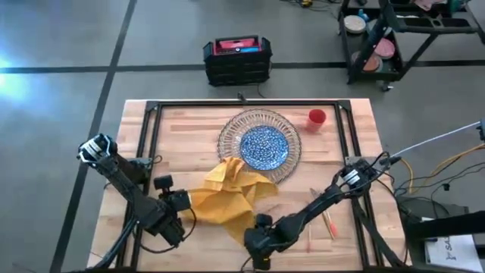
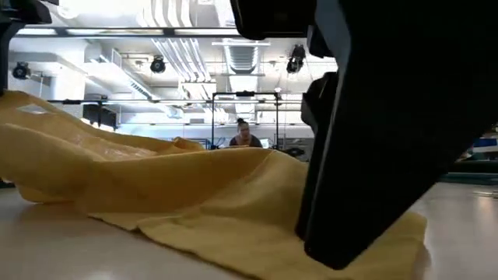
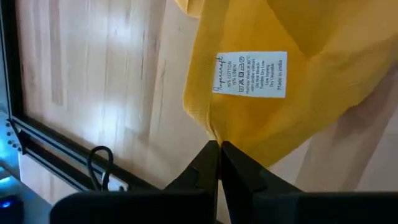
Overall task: Set table place
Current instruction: Fold the yellow table napkin
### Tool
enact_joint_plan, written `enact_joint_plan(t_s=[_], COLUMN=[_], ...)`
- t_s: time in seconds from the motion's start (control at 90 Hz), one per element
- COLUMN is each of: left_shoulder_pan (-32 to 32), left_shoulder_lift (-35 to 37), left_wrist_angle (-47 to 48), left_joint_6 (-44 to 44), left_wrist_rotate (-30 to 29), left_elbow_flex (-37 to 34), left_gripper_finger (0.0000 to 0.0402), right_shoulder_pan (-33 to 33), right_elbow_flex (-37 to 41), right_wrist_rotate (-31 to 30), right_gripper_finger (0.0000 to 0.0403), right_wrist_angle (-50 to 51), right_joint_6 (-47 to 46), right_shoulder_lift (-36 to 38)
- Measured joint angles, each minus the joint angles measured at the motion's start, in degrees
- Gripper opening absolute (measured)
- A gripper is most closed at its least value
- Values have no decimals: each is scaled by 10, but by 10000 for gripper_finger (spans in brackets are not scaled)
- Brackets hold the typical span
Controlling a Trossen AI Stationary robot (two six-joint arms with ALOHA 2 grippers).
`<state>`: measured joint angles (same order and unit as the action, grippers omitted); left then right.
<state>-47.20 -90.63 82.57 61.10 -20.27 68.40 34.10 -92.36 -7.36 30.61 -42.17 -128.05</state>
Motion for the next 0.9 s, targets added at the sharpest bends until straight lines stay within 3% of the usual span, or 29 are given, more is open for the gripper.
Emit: enact_joint_plan(t_s=[0.344, 0.511, 0.689, 0.9], left_shoulder_pan=[-24, -24, -24, -38], left_shoulder_lift=[0, 0, 0, 9], left_wrist_angle=[-3, -4, -4, 38], left_joint_6=[13, 13, 5, -7], left_wrist_rotate=[7, 18, 18, 14], left_elbow_flex=[0, 0, 0, 27], left_gripper_finger=[0, 0, 0, 0], right_shoulder_pan=[15, 17, 20, 28], right_elbow_flex=[-10, -39, -80, -177], right_wrist_rotate=[-35, -1, 5, -36], right_gripper_finger=[175, 118, 15, 1], right_wrist_angle=[77, 153, 205, 339], right_joint_6=[-110, -180, -196, -199], right_shoulder_lift=[-12, -15, -18, -26])
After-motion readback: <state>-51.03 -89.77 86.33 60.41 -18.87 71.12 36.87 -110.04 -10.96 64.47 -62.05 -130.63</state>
